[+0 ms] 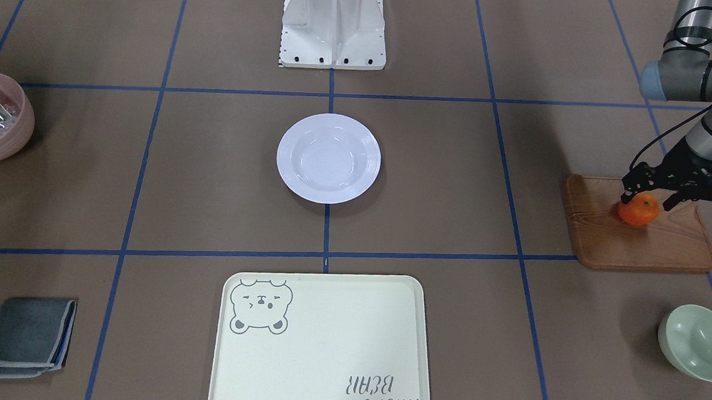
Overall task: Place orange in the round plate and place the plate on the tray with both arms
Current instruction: 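Reach the left gripper down to the orange on the wooden tray and grasp it, then lift the orange with the left gripper, carry it onto the white plate, release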
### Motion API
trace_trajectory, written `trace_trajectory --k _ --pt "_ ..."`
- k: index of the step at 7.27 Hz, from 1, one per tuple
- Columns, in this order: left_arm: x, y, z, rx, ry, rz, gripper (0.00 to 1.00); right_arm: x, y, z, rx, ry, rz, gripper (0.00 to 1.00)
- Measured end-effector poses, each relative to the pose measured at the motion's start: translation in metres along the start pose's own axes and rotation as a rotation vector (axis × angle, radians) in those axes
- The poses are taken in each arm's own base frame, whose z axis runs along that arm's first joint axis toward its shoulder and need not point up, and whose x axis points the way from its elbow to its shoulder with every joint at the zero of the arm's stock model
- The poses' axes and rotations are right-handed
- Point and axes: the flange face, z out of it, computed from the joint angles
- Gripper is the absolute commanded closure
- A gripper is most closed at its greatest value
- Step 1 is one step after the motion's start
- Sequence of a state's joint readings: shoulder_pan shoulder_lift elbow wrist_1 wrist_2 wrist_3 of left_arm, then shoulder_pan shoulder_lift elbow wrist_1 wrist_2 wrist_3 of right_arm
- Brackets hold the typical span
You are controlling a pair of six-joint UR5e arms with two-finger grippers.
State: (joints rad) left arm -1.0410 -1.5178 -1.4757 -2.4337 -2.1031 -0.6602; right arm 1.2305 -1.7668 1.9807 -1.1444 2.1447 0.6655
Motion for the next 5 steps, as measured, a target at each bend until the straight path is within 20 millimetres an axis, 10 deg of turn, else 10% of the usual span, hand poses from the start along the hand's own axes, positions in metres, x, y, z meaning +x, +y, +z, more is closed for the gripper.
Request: trace_trajectory --k 2,5 --pt "0.005 0.0 0.003 0.007 0.005 0.013 0.93 0.001 0.0 0.0 0.0 0.002 0.001 0.0" --pt "0.019 -0.008 -0.005 0.028 0.027 0.035 1.0 0.001 0.001 0.001 -0.002 0.001 0.002 0.0"
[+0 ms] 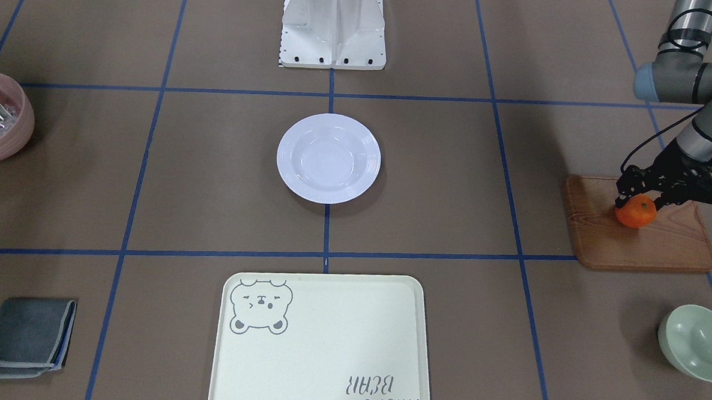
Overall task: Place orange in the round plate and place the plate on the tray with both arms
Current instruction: 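Lift the orange with the left gripper, carry it onto the white plate, release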
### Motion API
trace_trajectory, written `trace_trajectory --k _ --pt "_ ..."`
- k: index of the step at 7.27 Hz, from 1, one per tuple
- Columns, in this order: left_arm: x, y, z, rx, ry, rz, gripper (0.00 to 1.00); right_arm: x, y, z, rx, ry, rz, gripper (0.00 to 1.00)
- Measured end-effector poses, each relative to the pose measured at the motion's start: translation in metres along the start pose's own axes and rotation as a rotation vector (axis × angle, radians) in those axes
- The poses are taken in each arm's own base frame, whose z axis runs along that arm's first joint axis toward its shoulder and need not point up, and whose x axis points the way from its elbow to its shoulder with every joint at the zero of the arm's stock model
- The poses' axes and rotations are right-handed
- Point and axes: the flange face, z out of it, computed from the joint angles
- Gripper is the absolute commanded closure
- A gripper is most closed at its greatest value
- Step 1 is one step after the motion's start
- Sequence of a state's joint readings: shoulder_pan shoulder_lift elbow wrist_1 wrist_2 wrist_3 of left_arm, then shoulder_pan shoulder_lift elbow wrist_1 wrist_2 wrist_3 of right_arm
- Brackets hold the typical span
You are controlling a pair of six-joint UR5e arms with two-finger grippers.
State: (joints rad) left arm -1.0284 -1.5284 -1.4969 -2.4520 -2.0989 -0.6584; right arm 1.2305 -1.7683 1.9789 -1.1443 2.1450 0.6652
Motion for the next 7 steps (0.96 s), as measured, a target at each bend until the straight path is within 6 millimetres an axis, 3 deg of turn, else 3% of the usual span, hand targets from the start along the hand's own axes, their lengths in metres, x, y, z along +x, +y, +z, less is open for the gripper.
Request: trace_trajectory --k 2,3,5,7 --pt "0.039 -0.026 -0.026 0.014 0.039 0.007 1.0 -0.003 0.0 0.0 0.002 -0.013 -0.011 0.0" --pt "0.073 -0.057 -0.044 0.013 0.031 -0.003 1.0 -0.009 -0.001 0.002 0.02 -0.039 -0.039 0.0" --pt "0.154 -0.114 -0.073 0.011 0.017 -0.074 1.0 -0.034 0.0 0.01 0.099 -0.149 -0.17 0.0" --pt "0.249 -0.137 -0.069 0.004 0.042 -0.142 1.0 -0.076 0.006 0.019 0.135 -0.281 -0.216 0.0"
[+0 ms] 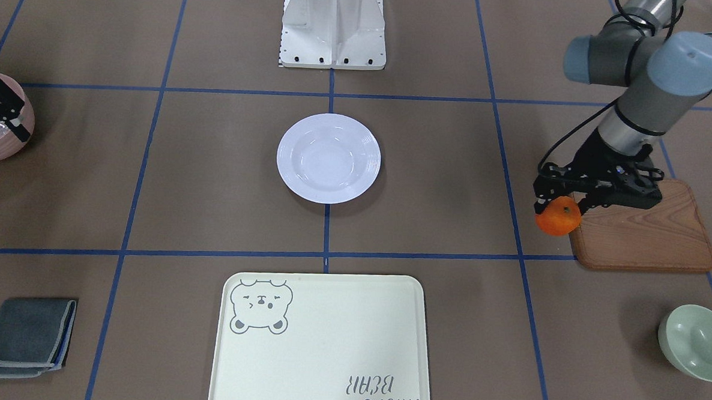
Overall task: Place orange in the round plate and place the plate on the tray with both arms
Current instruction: 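Lift the orange with the left gripper, carry it onto the white plate, release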
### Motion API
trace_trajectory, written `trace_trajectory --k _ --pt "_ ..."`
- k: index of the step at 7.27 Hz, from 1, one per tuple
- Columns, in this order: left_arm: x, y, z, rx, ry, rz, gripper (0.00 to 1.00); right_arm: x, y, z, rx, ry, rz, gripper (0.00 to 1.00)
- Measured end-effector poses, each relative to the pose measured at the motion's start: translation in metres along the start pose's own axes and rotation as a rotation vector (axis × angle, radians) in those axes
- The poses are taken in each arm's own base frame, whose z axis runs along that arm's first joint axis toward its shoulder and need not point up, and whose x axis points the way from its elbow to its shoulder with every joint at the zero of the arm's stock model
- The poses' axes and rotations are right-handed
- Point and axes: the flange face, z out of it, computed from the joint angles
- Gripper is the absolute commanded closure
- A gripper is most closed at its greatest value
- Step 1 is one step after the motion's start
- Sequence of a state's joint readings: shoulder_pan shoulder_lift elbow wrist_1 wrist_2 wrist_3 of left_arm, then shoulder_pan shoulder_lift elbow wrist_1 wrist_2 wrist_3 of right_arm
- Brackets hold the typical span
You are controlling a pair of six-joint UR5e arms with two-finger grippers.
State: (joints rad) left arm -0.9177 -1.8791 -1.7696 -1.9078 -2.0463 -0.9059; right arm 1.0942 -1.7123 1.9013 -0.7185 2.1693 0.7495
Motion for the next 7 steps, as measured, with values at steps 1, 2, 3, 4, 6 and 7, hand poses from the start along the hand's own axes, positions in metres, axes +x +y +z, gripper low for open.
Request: trace_trajectory --k 1,2,3,4,6,7 --pt "0.062 0.0 0.005 -0.012 0.004 -0.041 1.0 -0.015 0.005 0.009 -0.014 -0.034 0.075 0.0" --pt "0.13 0.009 0.01 -0.024 -0.009 -0.081 1.0 -0.03 0.008 0.02 -0.033 -0.056 0.187 0.01" --pt "0.189 0.028 0.016 -0.032 -0.019 -0.116 1.0 -0.05 0.007 0.032 -0.04 -0.073 0.294 0.01" --pt "0.237 0.054 0.026 -0.035 -0.02 -0.138 1.0 -0.07 0.007 0.047 -0.029 -0.075 0.359 0.02" --pt "0.316 0.102 0.056 -0.033 -0.033 -0.151 1.0 -0.122 0.011 0.084 0.029 -0.072 0.441 0.02" --pt "0.341 0.12 0.071 -0.038 -0.044 -0.15 0.98 -0.146 0.014 0.098 0.047 -0.079 0.468 0.02"
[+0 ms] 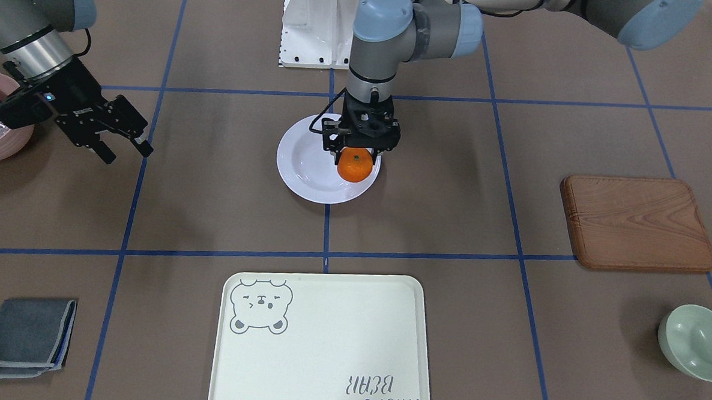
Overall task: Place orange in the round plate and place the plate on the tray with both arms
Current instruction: 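Lift the orange with the left gripper, carry it onto the white plate, release, then withdraw the left arm while the right gripper moves to the plate rim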
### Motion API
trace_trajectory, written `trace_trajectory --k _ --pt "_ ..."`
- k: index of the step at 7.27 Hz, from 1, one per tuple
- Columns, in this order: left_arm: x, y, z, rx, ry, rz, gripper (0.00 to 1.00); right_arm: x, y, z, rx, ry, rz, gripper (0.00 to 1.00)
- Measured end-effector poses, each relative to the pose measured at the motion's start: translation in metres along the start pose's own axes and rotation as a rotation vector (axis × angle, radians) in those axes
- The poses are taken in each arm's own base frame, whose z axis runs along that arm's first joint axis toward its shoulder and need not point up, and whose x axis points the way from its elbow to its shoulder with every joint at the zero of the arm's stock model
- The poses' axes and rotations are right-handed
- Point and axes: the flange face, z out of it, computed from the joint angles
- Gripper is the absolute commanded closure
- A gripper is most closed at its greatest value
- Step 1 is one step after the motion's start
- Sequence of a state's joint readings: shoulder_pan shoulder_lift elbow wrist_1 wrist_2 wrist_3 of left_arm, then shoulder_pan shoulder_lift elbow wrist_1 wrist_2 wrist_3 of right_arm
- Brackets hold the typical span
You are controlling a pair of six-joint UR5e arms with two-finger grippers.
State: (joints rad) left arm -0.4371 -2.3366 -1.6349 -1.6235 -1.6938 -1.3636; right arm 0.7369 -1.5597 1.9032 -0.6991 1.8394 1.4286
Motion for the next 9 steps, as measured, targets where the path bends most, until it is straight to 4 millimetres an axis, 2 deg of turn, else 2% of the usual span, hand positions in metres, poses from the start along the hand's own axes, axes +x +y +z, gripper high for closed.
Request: trace_trajectory --k 2,3,5,6,7,8,9 --pt "0.019 0.028 0.022 -0.01 -0.02 0.018 0.6 -0.029 0.015 0.018 0.009 -0.004 0.037 0.01" --pt "0.023 0.036 0.029 -0.018 -0.027 0.028 0.02 -0.037 0.021 0.023 0.012 -0.006 0.043 0.01" --pt "0.029 0.046 0.033 -0.018 -0.028 0.046 0.01 -0.047 0.034 0.031 0.008 -0.012 0.051 0.01" --pt "0.032 0.047 0.026 -0.009 -0.012 0.049 0.01 -0.051 0.041 0.034 0.006 -0.016 0.079 0.01" --pt "0.035 0.042 0.009 0.003 0.022 0.05 0.01 -0.057 0.052 0.039 0.012 -0.022 0.117 0.01" --pt "0.029 0.027 -0.014 0.014 0.054 0.065 0.01 -0.063 0.067 0.044 0.021 -0.031 0.138 0.01" --pt "0.003 -0.002 -0.034 0.012 0.057 0.106 0.01 -0.07 0.084 0.048 0.022 -0.041 0.154 0.01"
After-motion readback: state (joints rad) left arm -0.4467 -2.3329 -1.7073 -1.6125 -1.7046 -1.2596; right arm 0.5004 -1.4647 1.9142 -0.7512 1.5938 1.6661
